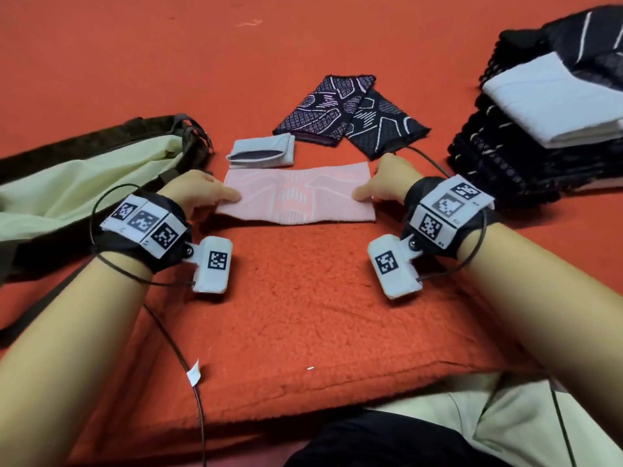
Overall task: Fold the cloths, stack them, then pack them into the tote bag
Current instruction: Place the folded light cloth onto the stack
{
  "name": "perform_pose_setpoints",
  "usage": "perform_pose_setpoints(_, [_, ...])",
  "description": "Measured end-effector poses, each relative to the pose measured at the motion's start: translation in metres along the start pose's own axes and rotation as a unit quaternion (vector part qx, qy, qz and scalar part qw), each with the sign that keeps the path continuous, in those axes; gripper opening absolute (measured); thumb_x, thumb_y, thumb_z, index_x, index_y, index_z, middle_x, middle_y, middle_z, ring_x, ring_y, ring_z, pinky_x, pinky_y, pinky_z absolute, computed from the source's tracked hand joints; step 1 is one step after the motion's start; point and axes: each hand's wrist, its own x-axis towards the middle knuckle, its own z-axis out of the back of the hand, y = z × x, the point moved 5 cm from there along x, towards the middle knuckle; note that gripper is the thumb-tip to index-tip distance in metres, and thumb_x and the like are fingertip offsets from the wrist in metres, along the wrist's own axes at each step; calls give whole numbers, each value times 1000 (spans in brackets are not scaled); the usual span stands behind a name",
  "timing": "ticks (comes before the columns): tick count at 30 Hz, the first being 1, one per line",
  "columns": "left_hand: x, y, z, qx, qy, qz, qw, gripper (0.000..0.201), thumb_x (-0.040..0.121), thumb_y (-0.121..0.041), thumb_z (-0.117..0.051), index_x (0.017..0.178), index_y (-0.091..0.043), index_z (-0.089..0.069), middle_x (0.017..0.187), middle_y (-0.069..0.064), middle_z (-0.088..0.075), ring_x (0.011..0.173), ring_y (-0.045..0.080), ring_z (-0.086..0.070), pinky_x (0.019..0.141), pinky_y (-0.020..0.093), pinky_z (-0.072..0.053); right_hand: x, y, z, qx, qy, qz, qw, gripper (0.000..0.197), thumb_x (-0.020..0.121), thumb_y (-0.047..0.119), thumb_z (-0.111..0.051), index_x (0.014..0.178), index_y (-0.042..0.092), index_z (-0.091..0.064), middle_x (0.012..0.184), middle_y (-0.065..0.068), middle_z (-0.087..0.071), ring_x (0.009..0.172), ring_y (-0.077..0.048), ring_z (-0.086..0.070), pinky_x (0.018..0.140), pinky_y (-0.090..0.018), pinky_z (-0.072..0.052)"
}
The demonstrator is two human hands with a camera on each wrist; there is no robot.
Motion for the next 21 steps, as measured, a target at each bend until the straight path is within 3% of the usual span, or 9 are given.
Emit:
perform_pose_setpoints(2, [1, 3, -3, 36, 19, 13, 999, 31, 82, -16, -70, 64, -15, -45, 58, 4, -39, 45, 16, -33, 45, 18, -26, 4, 2, -3, 9, 7, 0, 1000, 27, 73, 19, -74, 75, 8, -50, 85, -12, -56, 77, -22, -49, 46, -26, -30])
perform_pose_setpoints(5, [-3, 2, -3, 74, 32, 24, 996, 31, 81, -14, -71, 65, -13, -45, 61, 6, -45, 50, 17, -39, 49, 20, -33, 8, -2, -5, 74, 12, -8, 997, 24, 71, 11, -72, 77, 9, -49, 87, -13, -55, 77, -24, -51, 48, -26, -34])
perform_pose_setpoints(8, [-9, -14, -1, 104, 16, -22, 994, 29, 79, -7, -71, 67, -11, -46, 62, 8, -51, 43, 16, -49, 33, 15, -37, 5, -3, 1, 91, -8, -2, 996, 39, 73, 6, -67, 109, 6, -50, 103, -16, -55, 88, -26, -52, 56, -28, -39])
perform_pose_setpoints(9, [-12, -20, -2, 118, 10, -41, 992, 29, 78, -6, -72, 69, -12, -45, 64, 8, -52, 47, 17, -51, 32, 15, -38, 3, 2, 4, 61, -23, 18, 998, 46, 76, 8, -64, 119, 6, -46, 112, -16, -51, 98, -27, -51, 65, -28, -41])
perform_pose_setpoints(11, [-16, -28, -6, 146, 11, -69, 987, 29, 78, -9, -71, 71, -13, -44, 66, 7, -54, 56, 19, -52, 38, 19, -41, -7, 25, 5, -11, -30, 110, 993, 53, 85, 18, -58, 135, 12, -40, 132, -15, -37, 123, -31, -37, 96, -33, -36])
perform_pose_setpoints(13, [-19, -33, -8, 147, 12, -90, 985, 27, 80, -11, -69, 73, -13, -44, 65, 6, -54, 54, 18, -53, 39, 20, -42, -21, 58, -8, -76, 30, 232, 969, 54, 93, 25, -50, 144, 18, -34, 148, -11, -25, 137, -30, -21, 113, -36, -19])
perform_pose_setpoints(15, [-22, -37, -7, 119, 11, -107, 987, 25, 83, -12, -66, 75, -15, -42, 63, 5, -54, 51, 15, -52, 35, 17, -41, -29, 78, -32, -157, 127, 286, 937, 54, 99, 28, -40, 149, 15, -23, 156, -10, -13, 143, -27, -10, 115, -32, -8])
perform_pose_setpoints(18, [-25, -43, -7, 60, 10, -125, 990, 24, 85, -13, -62, 73, -17, -42, 61, 3, -52, 52, 15, -52, 37, 16, -44, -28, 85, -60, -304, 213, 278, 886, 58, 102, 34, -28, 151, 13, -7, 159, -8, 2, 146, -28, 2, 116, -37, -4])
perform_pose_setpoints(21, [-24, -50, -12, 15, 24, -129, 991, 21, 86, -13, -60, 71, -17, -45, 61, 2, -50, 52, 13, -52, 42, 18, -48, -25, 87, -68, -338, 241, 250, 875, 64, 99, 42, -31, 151, 23, 1, 159, -3, 7, 145, -35, 2, 118, -45, -4])
